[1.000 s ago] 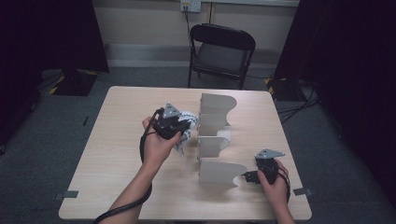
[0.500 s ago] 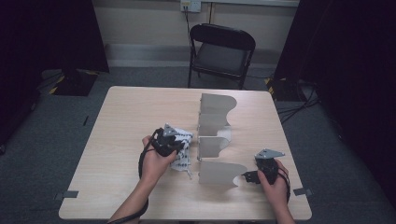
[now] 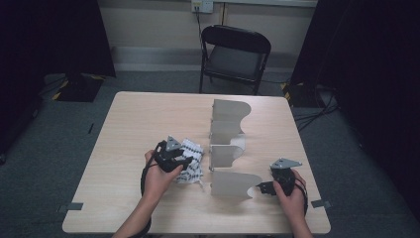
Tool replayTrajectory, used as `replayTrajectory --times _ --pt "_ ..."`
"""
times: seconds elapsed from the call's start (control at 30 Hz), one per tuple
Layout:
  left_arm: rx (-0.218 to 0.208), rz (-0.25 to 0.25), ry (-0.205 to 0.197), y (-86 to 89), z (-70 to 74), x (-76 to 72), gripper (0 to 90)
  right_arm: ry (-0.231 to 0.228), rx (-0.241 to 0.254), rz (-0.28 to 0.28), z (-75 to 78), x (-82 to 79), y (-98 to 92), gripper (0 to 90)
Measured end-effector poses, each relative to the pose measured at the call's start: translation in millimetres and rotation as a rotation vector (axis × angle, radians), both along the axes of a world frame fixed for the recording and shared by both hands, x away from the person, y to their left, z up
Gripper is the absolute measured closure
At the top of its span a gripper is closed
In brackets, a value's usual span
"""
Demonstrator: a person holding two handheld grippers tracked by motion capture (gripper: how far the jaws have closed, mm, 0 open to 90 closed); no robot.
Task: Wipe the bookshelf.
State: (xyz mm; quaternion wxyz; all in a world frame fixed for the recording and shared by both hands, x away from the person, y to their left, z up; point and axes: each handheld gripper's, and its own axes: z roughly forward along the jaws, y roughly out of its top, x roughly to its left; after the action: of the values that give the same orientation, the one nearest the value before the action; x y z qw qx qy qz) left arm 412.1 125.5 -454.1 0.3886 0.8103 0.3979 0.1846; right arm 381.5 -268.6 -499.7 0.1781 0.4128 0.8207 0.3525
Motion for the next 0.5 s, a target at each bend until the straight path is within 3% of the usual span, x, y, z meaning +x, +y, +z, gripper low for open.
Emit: replayTrajectory --times 0.1,0.23,0.3,0.43,0.5 --pt "0.039 0.011 0.045 0.3 -13.3 3.8 49.4 0.0 0.0 0.0 0.0 0.0 0.0 9.1" --pt "0.012 -0.002 0.066 -1.2 -38.1 1.4 41.1 0.0 0.0 0.0 0.0 0.0 0.0 9.1" --pt "-0.013 0.008 0.074 0.2 -39.5 0.8 42.3 0.0 0.0 0.0 0.0 0.0 0.0 9.1" --pt "0.0 -0.008 0.114 -3.9 -35.2 0.9 53.4 0.0 0.0 0.0 0.0 0.0 0.0 9.1" --pt "0.01 -0.025 0.126 -7.4 -32.7 -0.5 70.6 0.001 0.0 0.0 0.0 -0.1 0.1 9.1"
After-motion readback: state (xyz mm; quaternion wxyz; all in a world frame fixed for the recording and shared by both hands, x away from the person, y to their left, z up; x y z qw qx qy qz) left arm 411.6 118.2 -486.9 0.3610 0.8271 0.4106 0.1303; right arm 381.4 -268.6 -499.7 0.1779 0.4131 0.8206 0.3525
